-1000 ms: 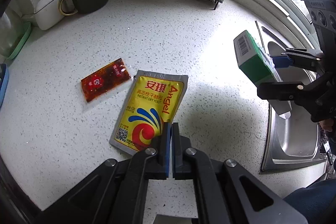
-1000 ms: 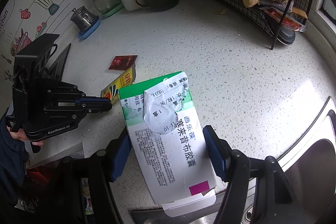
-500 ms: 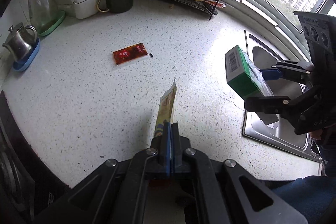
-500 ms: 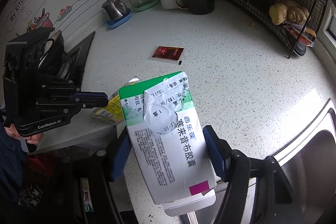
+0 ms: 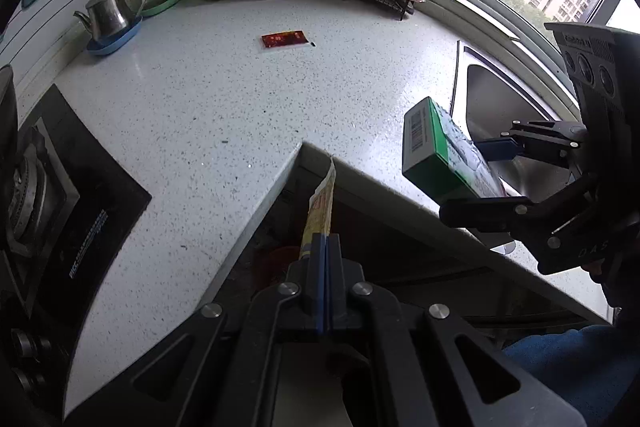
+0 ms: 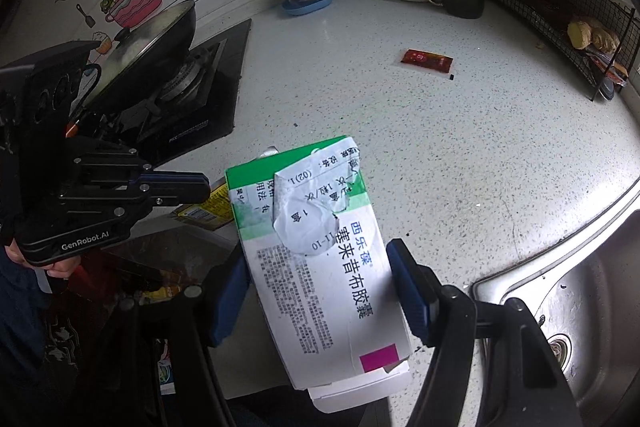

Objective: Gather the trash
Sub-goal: 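Carry the yeast packet and medicine box down toward the red bin with both tools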

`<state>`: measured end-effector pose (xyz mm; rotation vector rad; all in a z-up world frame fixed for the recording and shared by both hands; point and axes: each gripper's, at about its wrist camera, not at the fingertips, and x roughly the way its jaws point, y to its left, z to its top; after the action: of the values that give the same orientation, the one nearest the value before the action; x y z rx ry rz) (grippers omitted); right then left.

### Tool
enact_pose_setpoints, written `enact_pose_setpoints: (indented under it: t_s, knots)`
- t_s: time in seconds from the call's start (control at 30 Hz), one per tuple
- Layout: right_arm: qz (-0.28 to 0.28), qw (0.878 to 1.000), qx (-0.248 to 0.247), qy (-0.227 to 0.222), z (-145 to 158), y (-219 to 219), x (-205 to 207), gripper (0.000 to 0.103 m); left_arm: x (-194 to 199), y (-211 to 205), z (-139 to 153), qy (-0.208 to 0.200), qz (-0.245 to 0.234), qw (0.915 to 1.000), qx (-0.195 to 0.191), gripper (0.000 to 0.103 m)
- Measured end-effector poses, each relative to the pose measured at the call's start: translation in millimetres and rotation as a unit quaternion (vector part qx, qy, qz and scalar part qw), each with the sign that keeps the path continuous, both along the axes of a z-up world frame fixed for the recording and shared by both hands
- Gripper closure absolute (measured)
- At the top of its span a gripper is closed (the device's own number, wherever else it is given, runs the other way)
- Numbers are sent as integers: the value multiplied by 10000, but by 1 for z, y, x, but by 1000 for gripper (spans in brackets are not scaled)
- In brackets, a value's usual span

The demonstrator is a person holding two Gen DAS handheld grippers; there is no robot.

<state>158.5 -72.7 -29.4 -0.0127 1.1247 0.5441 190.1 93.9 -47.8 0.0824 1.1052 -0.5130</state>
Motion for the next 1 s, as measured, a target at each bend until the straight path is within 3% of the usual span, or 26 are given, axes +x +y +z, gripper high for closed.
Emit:
enact_pose_setpoints:
  t_s: [0.2,0.43,0.67,1.0]
  knots:
    - [144,9999,-19,83,-16,24,-32,38,-44,12,-26,169,150,9997,133,103]
    - [270,9989,-150,349,-53,47,-60,38,-77,20,-75,456,235,9984,220,103]
    - [126,9975,-333,608,-108,58,-63,38,-81,23,-140,857,427,9951,260,103]
    - [-105,9975,-468,514,-201,55,-60,38,-54,17,-258,1151,430,9922,209,103]
